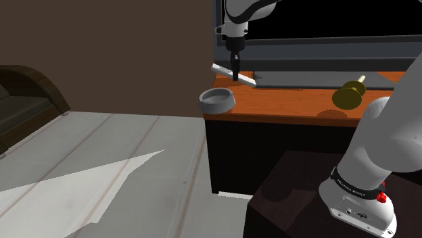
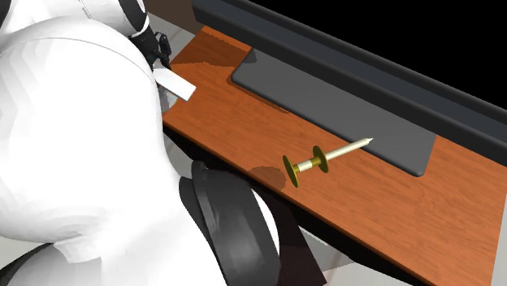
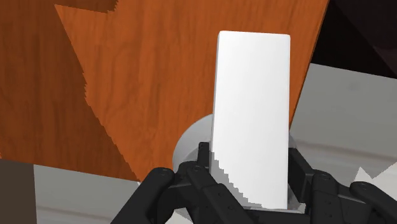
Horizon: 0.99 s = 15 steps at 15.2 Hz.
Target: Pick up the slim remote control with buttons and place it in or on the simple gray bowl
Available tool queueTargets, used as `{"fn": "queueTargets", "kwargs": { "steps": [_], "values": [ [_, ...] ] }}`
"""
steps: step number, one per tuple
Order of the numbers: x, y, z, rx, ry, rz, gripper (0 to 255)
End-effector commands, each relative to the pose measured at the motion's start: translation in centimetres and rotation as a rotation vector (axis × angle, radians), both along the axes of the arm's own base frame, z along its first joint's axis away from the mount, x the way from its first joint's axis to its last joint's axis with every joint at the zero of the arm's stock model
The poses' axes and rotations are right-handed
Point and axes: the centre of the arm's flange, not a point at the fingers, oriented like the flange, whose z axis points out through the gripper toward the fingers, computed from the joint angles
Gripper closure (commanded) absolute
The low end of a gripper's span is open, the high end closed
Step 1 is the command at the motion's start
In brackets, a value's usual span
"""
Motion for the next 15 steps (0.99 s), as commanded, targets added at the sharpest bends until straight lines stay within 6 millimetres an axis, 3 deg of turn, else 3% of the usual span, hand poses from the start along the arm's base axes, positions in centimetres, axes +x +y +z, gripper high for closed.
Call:
{"fn": "queueTargets", "kwargs": {
  "steps": [1,5,15],
  "values": [
    [1.8,1.8,-0.1,0.0,0.0,-0.001,255],
    [5.2,6.1,-0.1,0.0,0.0,-0.001,255],
    [5.2,6.1,-5.4,0.0,0.0,-0.001,255]
  ]
}}
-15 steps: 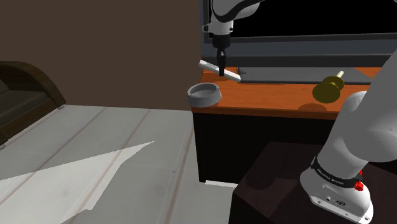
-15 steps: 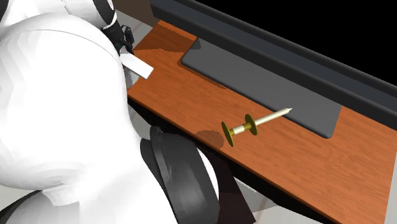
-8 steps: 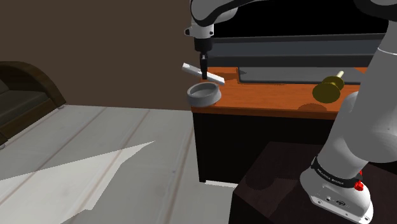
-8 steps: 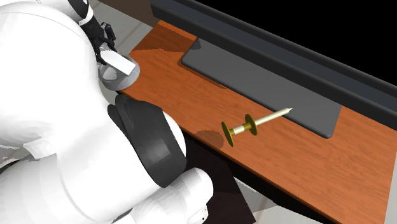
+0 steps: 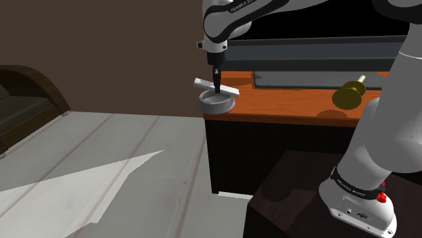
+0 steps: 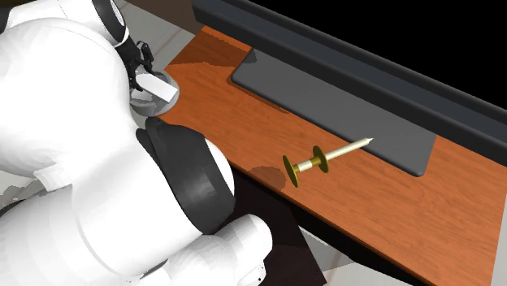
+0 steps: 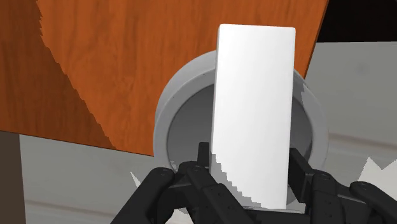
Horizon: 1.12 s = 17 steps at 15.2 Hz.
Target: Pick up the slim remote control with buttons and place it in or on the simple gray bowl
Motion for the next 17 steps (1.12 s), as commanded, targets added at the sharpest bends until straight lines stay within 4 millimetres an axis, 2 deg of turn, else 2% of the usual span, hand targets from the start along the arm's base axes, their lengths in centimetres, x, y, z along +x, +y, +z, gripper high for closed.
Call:
{"fn": "queueTargets", "kwargs": {
  "steps": [1,4,11,12,17],
  "values": [
    [0.1,0.1,-1.0,0.0,0.0,0.0,255],
    [0.1,0.1,-2.3,0.0,0.0,0.0,255],
    [0.1,0.1,-2.3,0.0,0.0,0.0,255],
    [0.1,0.1,-2.3,0.0,0.0,0.0,0],
    [0.1,0.1,-2.3,0.0,0.0,0.0,0]
  ]
}}
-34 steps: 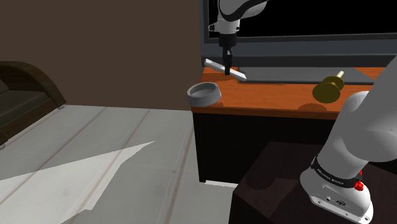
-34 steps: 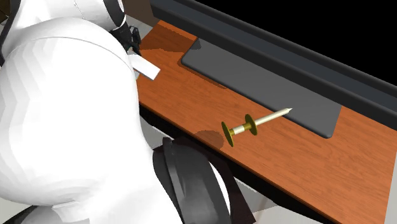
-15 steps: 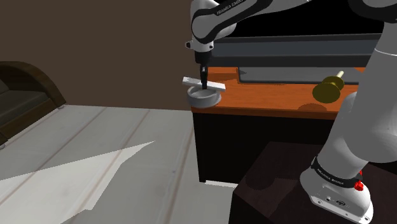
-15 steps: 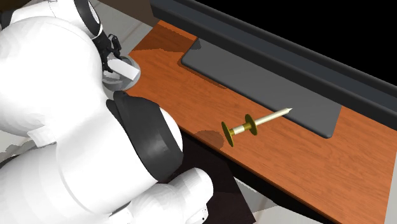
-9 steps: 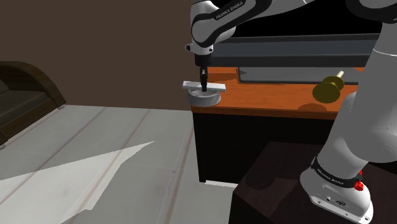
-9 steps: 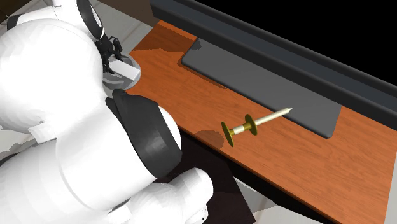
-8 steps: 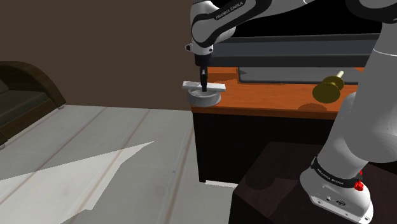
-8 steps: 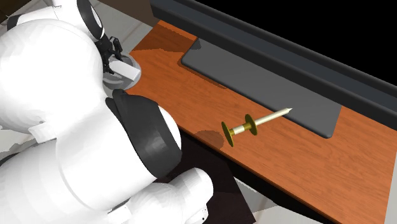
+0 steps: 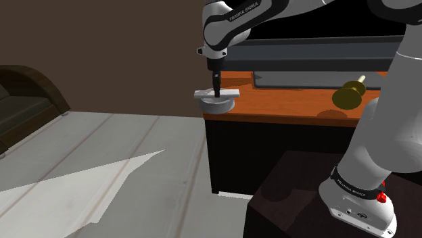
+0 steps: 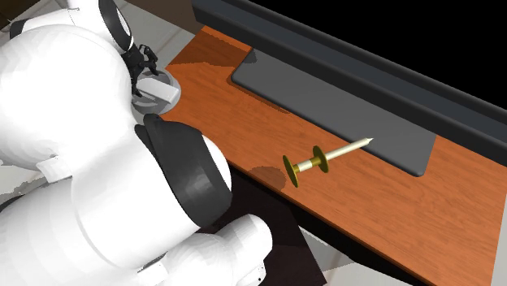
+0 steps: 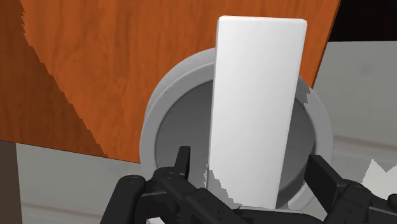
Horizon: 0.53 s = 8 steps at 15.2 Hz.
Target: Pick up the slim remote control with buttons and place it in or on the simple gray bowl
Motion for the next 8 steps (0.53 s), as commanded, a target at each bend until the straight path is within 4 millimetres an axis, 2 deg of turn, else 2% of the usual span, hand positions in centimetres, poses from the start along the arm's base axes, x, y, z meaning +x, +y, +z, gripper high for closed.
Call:
{"fn": "queueTargets", "kwargs": {
  "steps": [1,4,8],
  "values": [
    [0.0,0.0,1.3,0.0,0.0,0.0,0],
    [0.1,0.0,5.0,0.0,0.0,0.0,0],
    [0.1,0.0,5.0,0.0,0.0,0.0,0]
  ]
}}
